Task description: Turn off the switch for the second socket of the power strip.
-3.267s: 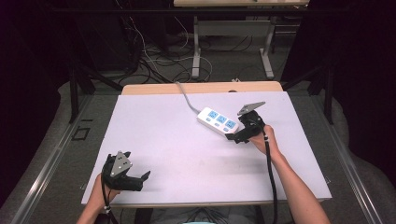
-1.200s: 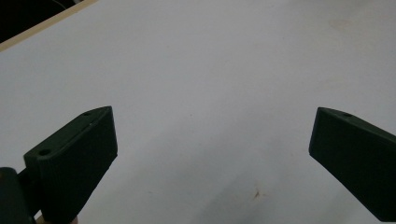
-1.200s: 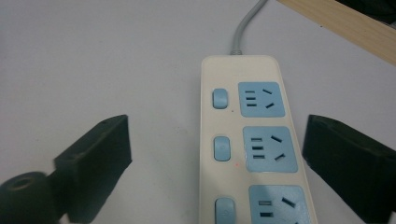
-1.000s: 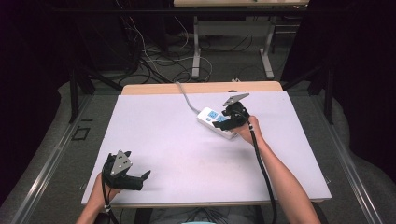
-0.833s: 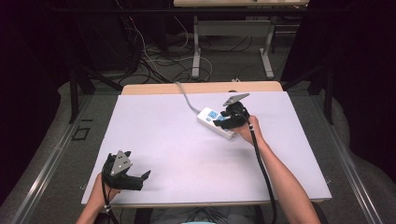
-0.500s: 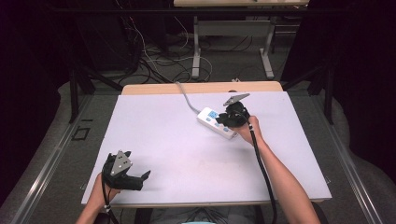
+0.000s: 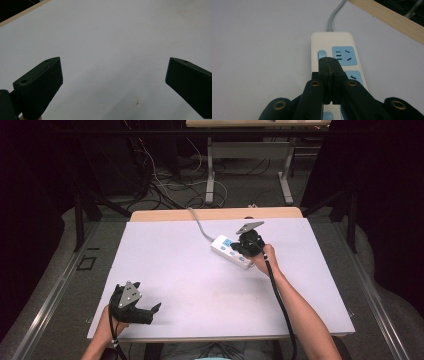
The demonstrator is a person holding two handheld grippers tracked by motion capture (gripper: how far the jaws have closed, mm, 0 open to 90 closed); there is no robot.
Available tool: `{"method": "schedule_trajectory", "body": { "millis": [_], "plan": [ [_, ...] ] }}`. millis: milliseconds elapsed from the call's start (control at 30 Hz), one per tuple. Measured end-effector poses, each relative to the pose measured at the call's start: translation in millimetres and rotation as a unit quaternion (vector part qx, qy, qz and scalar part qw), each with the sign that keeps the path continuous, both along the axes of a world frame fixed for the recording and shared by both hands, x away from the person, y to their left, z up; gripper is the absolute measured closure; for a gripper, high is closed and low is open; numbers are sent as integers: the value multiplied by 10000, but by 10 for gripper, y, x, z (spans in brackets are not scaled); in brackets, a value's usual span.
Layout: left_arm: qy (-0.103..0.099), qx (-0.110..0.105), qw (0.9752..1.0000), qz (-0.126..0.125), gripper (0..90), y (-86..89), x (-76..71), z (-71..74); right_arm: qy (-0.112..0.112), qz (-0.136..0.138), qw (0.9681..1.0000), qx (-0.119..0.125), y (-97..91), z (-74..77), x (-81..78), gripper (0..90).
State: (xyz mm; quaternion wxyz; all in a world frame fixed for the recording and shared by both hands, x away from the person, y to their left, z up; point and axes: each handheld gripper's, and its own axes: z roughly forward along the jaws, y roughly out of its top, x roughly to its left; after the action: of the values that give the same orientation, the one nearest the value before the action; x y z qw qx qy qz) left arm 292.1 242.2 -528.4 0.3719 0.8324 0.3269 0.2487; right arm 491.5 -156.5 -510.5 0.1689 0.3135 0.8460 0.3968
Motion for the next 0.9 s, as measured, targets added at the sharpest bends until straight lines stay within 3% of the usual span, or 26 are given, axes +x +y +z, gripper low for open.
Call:
{"method": "schedule_trajectory", "body": {
  "millis": [300,333,400,767,800,900],
  "plan": [
    [-1,6,10000,13,10,-4,-2,-2,34,-137,9998,-135,46,-80,25,900],
    [2,-11,10000,1,10,-5,0,-4,119,-62,9996,-238,40,-74,33,900],
    [-21,1,10000,0,10,-8,3,-8,73,-143,9998,-106,61,-109,34,900],
    [1,11,10000,-14,10,-7,6,-5,194,-142,9994,-264,84,-211,57,900],
    [12,-1,10000,-18,10,-9,7,-8,262,-274,9990,-226,101,-225,48,900],
    [7,-2,10000,-15,10,-9,9,-8,165,-145,9994,-267,101,-227,60,900]
  ]
}}
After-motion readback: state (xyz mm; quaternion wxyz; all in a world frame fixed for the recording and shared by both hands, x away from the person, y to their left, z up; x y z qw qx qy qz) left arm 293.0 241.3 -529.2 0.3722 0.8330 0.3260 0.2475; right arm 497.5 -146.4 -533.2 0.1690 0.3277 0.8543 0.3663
